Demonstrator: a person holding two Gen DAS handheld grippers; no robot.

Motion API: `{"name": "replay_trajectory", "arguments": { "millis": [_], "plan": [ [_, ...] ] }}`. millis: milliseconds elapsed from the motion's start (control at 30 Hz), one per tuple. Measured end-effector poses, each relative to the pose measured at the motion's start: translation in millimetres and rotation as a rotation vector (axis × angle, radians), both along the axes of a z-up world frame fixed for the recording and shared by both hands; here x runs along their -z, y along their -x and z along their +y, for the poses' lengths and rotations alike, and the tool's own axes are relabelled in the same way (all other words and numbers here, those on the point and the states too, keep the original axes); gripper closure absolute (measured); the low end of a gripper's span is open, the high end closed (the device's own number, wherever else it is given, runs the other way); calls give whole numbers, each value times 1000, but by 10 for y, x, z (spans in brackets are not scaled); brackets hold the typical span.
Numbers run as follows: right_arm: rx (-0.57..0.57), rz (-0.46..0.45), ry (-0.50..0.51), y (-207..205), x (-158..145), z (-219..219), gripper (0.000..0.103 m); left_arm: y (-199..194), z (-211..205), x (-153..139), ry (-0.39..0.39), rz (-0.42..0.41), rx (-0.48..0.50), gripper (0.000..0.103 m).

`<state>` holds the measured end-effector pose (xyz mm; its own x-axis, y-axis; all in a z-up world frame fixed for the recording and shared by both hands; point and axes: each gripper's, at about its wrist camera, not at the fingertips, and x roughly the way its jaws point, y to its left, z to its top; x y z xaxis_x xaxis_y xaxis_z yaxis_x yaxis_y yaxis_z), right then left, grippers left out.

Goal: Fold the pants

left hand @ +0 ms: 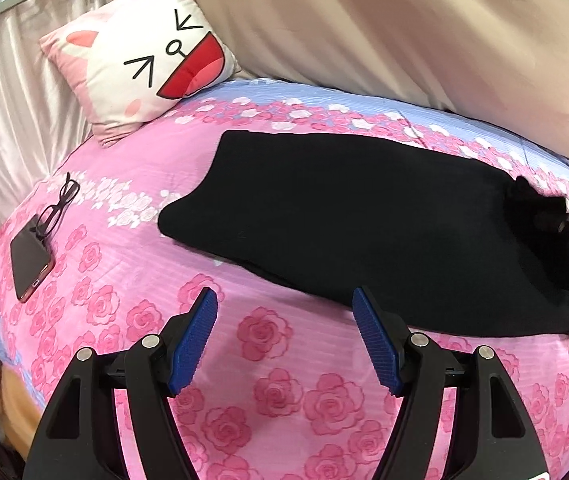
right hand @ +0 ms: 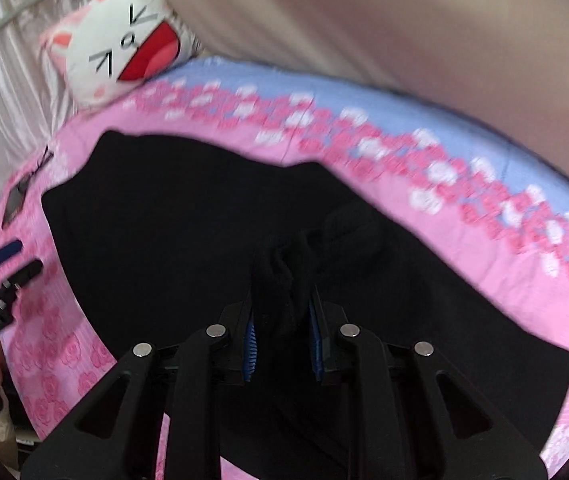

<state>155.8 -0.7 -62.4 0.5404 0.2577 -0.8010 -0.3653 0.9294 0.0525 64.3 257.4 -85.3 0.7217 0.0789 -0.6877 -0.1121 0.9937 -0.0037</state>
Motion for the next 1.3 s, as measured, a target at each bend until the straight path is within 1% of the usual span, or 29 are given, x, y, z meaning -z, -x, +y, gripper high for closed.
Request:
{"name": "replay_trajectory", "arguments": {
  "millis": [100,233,300,433,467,567,700,733,800,900,933,967,1033,1067,1100,1133,1167,1200,1233,1267,1300],
  "plan": [
    [0,24,13,9,147,28,83,-13,40,8,8,-1,-4,35],
    [-12,3,53,66,213,97,82,-38,44,18,19,3,-7,35],
    [-23,-6,65,97,195,106,77,-48,38,17,29,5,-4,35],
    [-34,0,2,227,135,70,57,-23,22,-24,43,-2,4,35],
    [-40,-4,-11,283,119,63,54,-20,22,-27,43,-2,5,35],
    [-33,-16,-37,442,76,-22,52,-16,16,-38,33,-1,4,35],
    [45,-34,-93,635,20,-382,52,-39,-29,-82,33,-7,16,35],
    [70,-38,-94,671,4,-485,52,-57,-73,-100,31,-10,26,35],
    [87,-48,-71,680,-19,-540,52,-98,-167,-127,31,-13,45,35],
    [39,-65,-26,640,-37,-364,52,-145,-313,-152,32,-16,71,34],
    [17,-67,-18,611,-28,-273,49,-159,-358,-152,33,-14,76,31],
    [-14,-68,-4,559,-2,-142,43,-169,-385,-149,37,-10,78,29],
    [-39,-88,48,480,59,49,37,-170,-377,-139,56,0,77,28],
    [-52,-92,84,428,114,154,37,-156,-346,-130,70,6,75,28],
    [-61,-89,91,387,152,205,37,-138,-300,-120,84,9,72,28],
    [-64,-79,85,347,186,229,41,-113,-229,-103,96,12,62,28],
    [-49,-69,83,294,226,239,54,-90,-160,-82,104,15,49,28],
    [-24,-66,88,263,249,222,57,-73,-62,-54,110,19,25,27],
    [-12,-66,71,236,244,204,66,-59,38,-21,113,24,-3,28],
    [-1,-58,46,216,220,191,78,-59,137,1,116,28,-32,28],
    [1,-53,31,208,188,196,82,-67,252,28,121,32,-65,28]
  ]
}}
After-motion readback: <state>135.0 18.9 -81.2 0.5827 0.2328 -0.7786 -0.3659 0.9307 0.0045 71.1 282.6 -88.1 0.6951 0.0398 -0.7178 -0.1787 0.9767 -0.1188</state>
